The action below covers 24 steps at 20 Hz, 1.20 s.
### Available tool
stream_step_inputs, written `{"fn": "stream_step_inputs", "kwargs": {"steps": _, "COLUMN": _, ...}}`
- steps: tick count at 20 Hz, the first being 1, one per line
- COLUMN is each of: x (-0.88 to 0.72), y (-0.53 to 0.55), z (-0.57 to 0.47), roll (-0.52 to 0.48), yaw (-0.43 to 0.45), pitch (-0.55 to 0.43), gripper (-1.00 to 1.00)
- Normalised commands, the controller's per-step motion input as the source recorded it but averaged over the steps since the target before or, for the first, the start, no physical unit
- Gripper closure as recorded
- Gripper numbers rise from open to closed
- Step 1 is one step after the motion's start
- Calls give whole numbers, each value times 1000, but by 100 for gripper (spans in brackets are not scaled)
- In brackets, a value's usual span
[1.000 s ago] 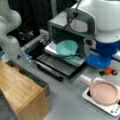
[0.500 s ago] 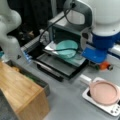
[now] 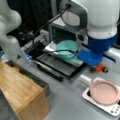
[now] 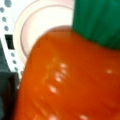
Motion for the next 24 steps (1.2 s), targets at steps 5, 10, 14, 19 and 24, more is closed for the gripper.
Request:
{"fn": "stream_step_inputs", "kwargs": {"steps": 5, "x": -681, "y": 78, "z": -34, "roll": 60, "yaw": 46, "pitch": -14, "gripper": 100}}
{"fn": "stream_step_inputs", "kwargs": {"steps": 10, "x": -674, "y": 143, "z": -141, "roll": 78, "yaw": 40, "pitch": -127, "gripper": 100}}
{"fn": "stream_step_inputs", "kwargs": {"steps": 14, "x": -673, "y": 143, "z": -156, "roll": 122, "yaw": -27, "pitch": -184, "gripper": 100}}
{"fn": "stream_step_inputs", "kwargs": {"steps": 19, "x": -681, "y": 119, "z": -142, "roll": 103, "yaw": -87, "pitch": -223, "gripper": 100}}
{"fn": "stream_step_inputs", "kwargs": {"steps": 24, "x": -644, "y": 124, "z": -168, "roll": 64, "yaw": -138, "pitch": -260, "gripper": 100}}
